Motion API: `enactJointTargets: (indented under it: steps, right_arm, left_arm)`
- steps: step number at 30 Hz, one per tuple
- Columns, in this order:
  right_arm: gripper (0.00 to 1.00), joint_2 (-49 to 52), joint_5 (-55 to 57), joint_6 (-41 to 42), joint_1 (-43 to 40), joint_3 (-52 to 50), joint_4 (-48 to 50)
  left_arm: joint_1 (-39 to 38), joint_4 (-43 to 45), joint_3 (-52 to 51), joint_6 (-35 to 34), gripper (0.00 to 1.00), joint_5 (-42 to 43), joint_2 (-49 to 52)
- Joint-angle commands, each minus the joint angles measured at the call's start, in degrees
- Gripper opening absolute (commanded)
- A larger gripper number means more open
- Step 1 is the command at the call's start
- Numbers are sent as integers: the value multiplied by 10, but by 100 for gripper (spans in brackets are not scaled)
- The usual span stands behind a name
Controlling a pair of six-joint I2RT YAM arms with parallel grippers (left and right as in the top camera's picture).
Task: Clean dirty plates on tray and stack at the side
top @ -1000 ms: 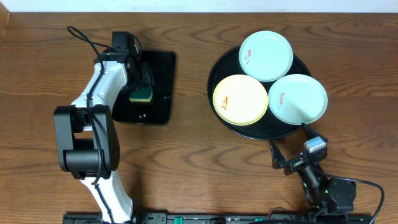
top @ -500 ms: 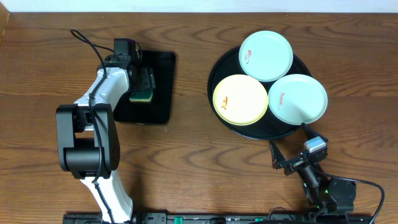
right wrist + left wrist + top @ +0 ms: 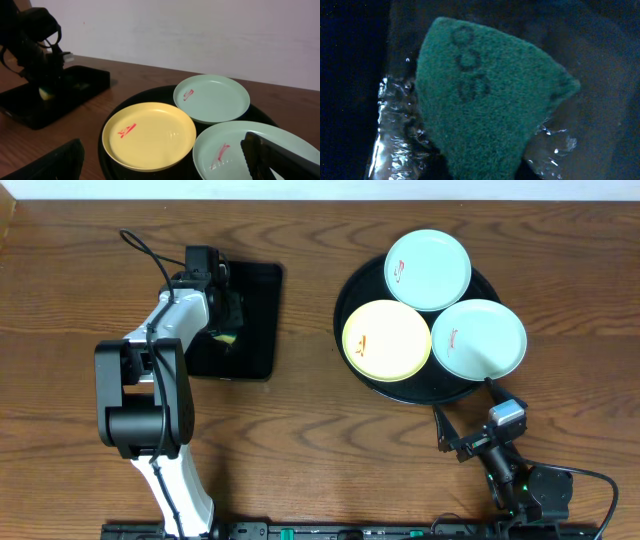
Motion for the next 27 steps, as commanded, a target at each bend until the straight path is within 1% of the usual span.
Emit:
enactJointTargets:
  steps: [1, 3, 4, 6, 10, 14, 19, 23, 24, 25, 27]
  right_arm:
    - [99, -3, 2, -6, 3, -1, -3]
    - [99, -3, 2, -6, 3, -1, -3]
    - [99, -3, 2, -6, 3, -1, -3]
    - [99, -3, 2, -6, 3, -1, -3]
    - [99, -3, 2, -6, 3, -1, -3]
    - [99, -3, 2, -6, 3, -1, -3]
    - [99, -3, 2, -6, 3, -1, -3]
    - [99, -3, 2, -6, 3, -1, -3]
    - [99, -3, 2, -6, 3, -1, -3]
    - [99, -3, 2, -6, 3, -1, -3]
    - [99, -3, 2, -6, 3, -1, -3]
  left_arm:
    - [2, -4, 4, 0, 19, -2, -18]
    - [2, -3, 5, 0, 19, -3, -42]
    - [2, -3, 5, 0, 13, -3, -54]
    - [2, -4, 5, 0, 8, -3, -78]
    - [2, -9, 5, 0, 8, -3, -105]
    - [2, -28, 1, -2, 8, -3, -98]
    - [2, -48, -13, -64, 7, -3, -72]
    - [2, -60, -13, -73, 8, -1, -53]
    - [2, -60, -13, -74, 9, -1, -52]
    - [2, -60, -13, -74, 17, -1, -52]
    - [2, -59, -13, -74, 50, -1, -52]
